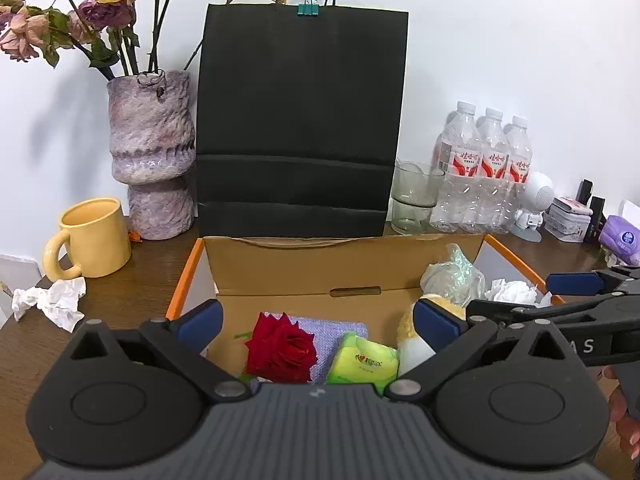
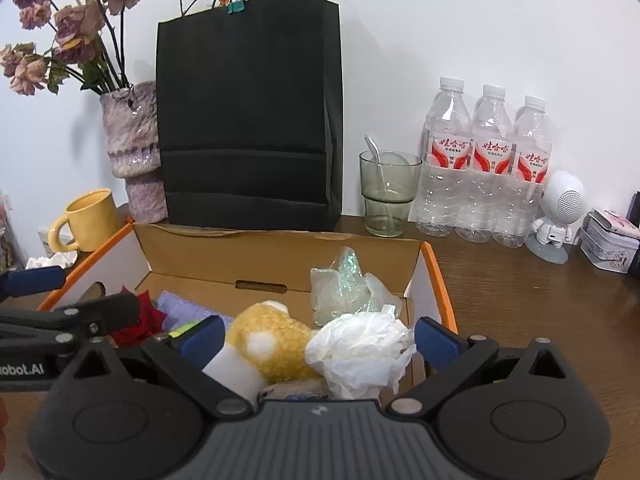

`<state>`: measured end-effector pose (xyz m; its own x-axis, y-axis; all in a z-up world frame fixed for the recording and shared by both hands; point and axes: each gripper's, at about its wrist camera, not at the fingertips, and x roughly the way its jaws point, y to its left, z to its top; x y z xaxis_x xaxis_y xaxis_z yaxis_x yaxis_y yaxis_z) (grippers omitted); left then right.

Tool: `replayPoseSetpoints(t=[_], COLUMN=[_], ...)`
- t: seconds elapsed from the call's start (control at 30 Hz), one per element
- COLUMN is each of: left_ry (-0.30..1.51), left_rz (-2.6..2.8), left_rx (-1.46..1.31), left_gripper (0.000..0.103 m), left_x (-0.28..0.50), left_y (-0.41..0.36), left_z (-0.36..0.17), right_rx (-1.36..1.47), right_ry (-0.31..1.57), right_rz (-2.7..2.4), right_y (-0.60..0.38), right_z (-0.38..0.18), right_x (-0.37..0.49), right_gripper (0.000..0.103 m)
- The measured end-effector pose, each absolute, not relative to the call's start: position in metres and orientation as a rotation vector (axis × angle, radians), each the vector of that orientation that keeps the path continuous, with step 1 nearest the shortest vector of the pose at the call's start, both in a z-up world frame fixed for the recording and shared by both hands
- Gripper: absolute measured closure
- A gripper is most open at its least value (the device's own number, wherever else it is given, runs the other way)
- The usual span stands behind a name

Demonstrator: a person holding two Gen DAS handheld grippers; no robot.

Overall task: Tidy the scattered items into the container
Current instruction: 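Put the green tissue pack in the box with the left gripper while the right drops crumpled tissue in, then move both grippers back toward the clear plastic box and white item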

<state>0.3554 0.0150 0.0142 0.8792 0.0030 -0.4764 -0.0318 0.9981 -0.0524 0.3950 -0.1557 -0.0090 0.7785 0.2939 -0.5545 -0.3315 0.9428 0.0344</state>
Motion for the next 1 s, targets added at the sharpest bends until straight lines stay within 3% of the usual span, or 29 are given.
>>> replayPoseSetpoints(t=[0.53,1.0], left_ry=[0.378,0.535], left_rz=[-0.029,-0.015], left_rx=[-0.077,-0.07], left_gripper=[0.0,0.0], left_x=[0.265,0.198], left_y=[0.041,0.079], left_z=[0.05,-0.003], right_rx=[-0.067,-0.123], right_ry=[0.427,0.571], right_rz=[0.344,0.426], right_y=[-0.183,-0.147], right_z=[0.033,-0.034], right_x=[0.307,0.223], right_gripper=[0.001,0.001])
